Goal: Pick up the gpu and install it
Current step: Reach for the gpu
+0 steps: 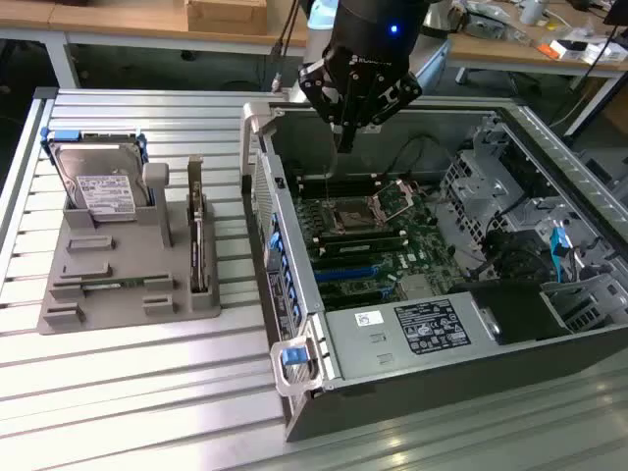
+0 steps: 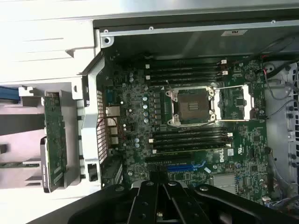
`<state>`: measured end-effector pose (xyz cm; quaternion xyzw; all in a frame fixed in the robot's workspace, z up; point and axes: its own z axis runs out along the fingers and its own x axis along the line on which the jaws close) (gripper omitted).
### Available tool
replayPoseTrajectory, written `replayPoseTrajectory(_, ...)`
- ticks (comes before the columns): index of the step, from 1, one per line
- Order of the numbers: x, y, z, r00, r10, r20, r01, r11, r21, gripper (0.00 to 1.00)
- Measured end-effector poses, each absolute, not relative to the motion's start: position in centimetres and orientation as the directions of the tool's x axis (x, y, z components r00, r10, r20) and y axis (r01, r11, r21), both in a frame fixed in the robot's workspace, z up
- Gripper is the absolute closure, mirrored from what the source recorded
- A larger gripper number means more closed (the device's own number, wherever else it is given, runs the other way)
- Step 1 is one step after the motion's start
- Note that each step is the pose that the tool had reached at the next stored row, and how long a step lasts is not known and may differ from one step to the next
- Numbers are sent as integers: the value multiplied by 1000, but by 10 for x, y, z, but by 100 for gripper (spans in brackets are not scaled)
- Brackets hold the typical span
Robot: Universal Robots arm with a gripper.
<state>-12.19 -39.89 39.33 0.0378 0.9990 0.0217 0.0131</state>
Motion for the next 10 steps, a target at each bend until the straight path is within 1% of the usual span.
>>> replayPoseTrajectory(1,-131,-399,393,-997,76,-24,75,996,44,89)
replayPoseTrajectory(10,-134,-399,393,-997,76,-24,75,996,44,89)
